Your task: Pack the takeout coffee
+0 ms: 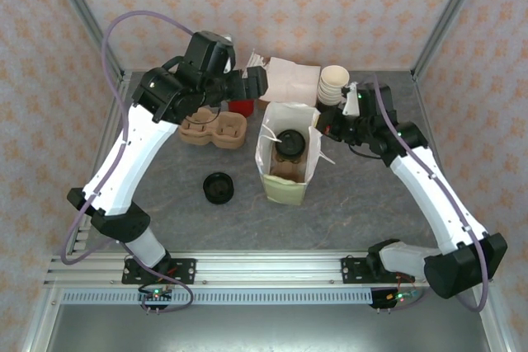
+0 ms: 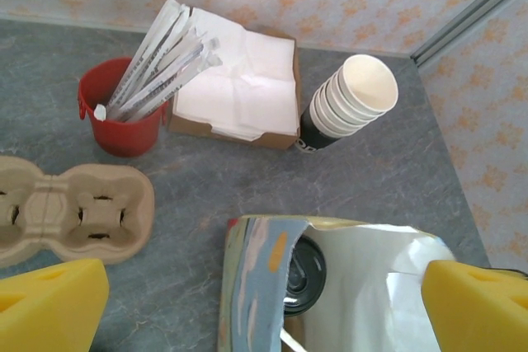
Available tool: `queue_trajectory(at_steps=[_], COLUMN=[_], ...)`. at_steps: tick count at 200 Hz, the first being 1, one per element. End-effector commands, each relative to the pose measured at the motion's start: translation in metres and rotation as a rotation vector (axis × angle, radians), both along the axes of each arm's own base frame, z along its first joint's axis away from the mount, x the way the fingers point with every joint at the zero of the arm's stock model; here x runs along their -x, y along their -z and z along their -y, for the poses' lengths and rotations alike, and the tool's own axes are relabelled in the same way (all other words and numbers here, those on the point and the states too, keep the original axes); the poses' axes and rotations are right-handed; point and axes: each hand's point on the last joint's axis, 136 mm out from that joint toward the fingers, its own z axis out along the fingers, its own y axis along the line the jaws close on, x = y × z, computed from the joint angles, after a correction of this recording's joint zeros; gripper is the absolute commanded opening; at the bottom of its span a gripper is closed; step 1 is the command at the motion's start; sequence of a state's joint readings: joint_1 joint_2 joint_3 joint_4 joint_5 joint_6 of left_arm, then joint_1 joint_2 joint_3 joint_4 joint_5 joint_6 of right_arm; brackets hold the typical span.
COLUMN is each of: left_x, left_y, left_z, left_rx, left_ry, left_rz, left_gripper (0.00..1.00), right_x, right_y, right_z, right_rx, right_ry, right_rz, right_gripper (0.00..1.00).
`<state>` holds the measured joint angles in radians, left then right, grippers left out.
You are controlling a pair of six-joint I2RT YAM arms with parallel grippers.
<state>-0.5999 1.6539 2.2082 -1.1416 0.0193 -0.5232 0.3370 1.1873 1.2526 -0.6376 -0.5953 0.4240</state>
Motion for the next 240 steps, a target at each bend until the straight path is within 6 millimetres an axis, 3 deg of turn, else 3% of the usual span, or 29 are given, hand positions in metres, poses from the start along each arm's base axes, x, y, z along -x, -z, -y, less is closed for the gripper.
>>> queue_trajectory(at_steps=[1,99,145,177,207,240], left_x=[-0.001,-0.002,-0.015,-0.034,-0.067,-0.104], left_y=[-0.005,0.008,0.027,0.047,0.059,0.082], left_z=[-0.003,-0.002,-0.025,-0.052,-0.052,-0.062], left_rx=[0.008,-0.009,-0.037,-0.062,-0.095,-0.156], left_ry=[-0.002,-0.002,-0.143,-0.265,-0.252,-0.270], left_rz=[0.022,-0.006,-0.088,-0.128,-0.094,-0.114], left_gripper=[0.98,0.97,0.94,0.91,0.91,0.84], right_x=[0.008,0.020,0.007,0.001,-0.006,-0.018], right_y=[-0.027,-0.029,-0.020,-0.017,-0.009,-0.007], right_z=[-0.006,-0.006,-0.005,-0.005,-0.007,-0.013], right_rx=[-0.047,-0.064,-0.086,-0.091,-0.102,-0.117], right_ry=[-0.062,-0.085,-0.007,0.014,0.033,0.029], right_rz=[0.119,0.137,0.059,0.048,0.012,0.006], right_gripper=[0.00,0.00,0.00,0.00,0.01,0.03])
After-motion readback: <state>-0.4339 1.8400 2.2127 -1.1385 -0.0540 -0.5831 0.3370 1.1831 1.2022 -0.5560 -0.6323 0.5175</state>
